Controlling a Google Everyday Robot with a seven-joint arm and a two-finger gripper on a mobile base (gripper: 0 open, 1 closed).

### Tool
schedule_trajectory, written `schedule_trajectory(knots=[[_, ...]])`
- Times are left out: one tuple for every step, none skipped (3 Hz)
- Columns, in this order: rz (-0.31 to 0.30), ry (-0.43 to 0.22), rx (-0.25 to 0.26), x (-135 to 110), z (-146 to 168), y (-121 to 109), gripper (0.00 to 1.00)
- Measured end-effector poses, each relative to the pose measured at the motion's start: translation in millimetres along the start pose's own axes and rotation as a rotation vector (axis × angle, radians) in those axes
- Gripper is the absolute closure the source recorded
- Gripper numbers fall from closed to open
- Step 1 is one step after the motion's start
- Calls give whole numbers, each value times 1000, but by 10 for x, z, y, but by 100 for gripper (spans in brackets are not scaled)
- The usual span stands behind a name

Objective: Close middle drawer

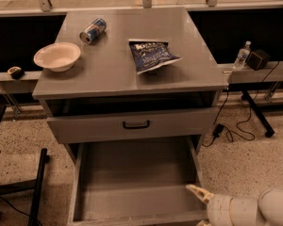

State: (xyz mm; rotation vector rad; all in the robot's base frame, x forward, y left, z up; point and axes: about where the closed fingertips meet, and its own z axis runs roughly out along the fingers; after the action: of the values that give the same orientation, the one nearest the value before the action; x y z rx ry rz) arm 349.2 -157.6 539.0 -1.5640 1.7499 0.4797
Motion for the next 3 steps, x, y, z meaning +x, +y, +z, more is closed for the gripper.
schedule_trajectory(knots=[[-14, -32, -45, 213, 229, 159, 41], [-7, -106, -97, 356, 395, 306, 65], [-13, -161, -139, 453, 460, 426, 87]])
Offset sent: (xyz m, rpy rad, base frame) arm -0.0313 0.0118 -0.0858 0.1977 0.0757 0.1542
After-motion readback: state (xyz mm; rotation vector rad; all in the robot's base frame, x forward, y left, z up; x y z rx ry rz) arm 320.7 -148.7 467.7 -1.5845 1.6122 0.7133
